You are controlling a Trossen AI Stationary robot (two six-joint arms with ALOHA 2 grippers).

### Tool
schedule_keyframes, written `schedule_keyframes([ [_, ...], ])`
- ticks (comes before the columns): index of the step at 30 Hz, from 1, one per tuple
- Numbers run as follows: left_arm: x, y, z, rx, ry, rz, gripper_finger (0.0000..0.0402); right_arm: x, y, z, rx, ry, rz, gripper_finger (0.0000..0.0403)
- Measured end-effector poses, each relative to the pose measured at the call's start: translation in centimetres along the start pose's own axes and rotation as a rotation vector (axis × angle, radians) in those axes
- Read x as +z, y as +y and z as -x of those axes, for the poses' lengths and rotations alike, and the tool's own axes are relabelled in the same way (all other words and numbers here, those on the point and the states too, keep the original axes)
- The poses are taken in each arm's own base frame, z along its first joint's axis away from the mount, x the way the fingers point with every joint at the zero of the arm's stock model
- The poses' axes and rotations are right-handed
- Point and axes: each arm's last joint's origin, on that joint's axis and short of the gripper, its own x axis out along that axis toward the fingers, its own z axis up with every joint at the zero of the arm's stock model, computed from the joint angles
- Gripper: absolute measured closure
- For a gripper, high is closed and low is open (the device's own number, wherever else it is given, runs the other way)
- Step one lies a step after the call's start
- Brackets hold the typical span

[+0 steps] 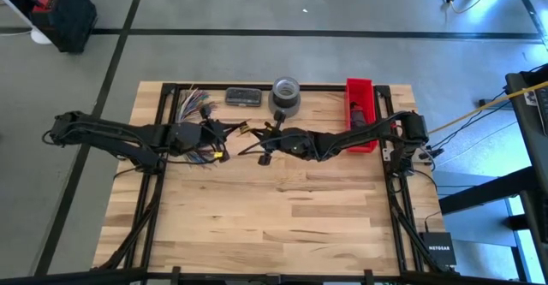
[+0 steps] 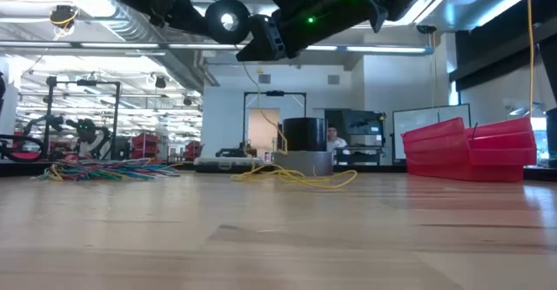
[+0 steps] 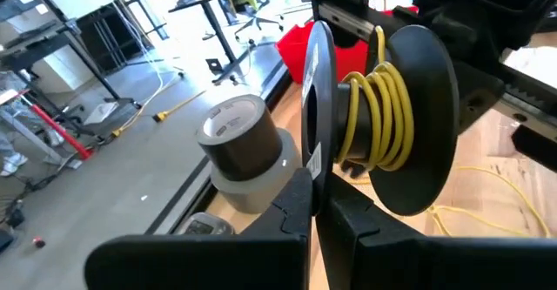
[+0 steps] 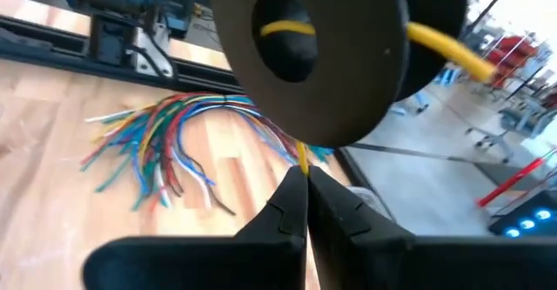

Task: Coil cords
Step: Coil the yellow wire on the spool

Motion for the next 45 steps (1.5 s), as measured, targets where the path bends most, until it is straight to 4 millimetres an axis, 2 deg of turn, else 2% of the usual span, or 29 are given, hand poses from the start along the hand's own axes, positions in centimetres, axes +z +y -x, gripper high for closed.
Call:
schedule_keyframes([
  [4, 0.0, 0.0, 0.0, -0.005, 0.0, 0.007, 0.0402, 0.1, 0.2, 0.1, 0.004, -0.004, -0.062, 0.0386],
  [9, 0.0, 0.0, 0.0, -0.007, -0.002, 0.0, 0.0402, 0.7, 0.3, 1.0, -0.016, 0.012, -0.008, 0.032],
  [14, 0.0, 0.0, 0.0, -0.008, 0.006, 0.007, 0.0402, 3.1, 0.0, 4.1, -0.018, 0.032, 0.086, 0.0268],
  [18, 0.0, -0.1, 0.1, -0.01, 0.005, 0.009, 0.0402, 4.2, 0.0, 6.8, 0.056, 0.088, 0.15, 0.0254],
  [20, 0.0, -0.1, 0.1, -0.006, 0.006, 0.009, 0.0402, 4.1, -0.1, 7.4, 0.09, 0.118, 0.147, 0.0252],
  [24, 0.0, 0.0, 0.1, 0.007, 0.008, 0.006, 0.0402, 2.4, -0.7, 6.0, 0.164, 0.136, 0.036, 0.0252],
  [29, 0.0, 0.0, 0.1, 0.008, 0.006, 0.007, 0.0402, -1.7, -0.5, 2.9, 0.293, 0.116, -0.131, 0.0252],
  [33, 0.0, 0.0, 0.1, 0.008, 0.005, -0.002, 0.0402, -2.0, -0.7, 0.9, 0.354, -0.023, -0.263, 0.0252],
  [36, 0.0, 0.0, 0.1, 0.009, 0.003, -0.013, 0.0402, -2.8, -0.2, -0.1, 0.399, -0.081, -0.281, 0.0252],
  [45, 0.0, 0.0, 0.1, 0.009, 0.005, -0.012, 0.0401, -4.1, 1.6, -1.6, 0.458, -0.204, -0.315, 0.0252],
])
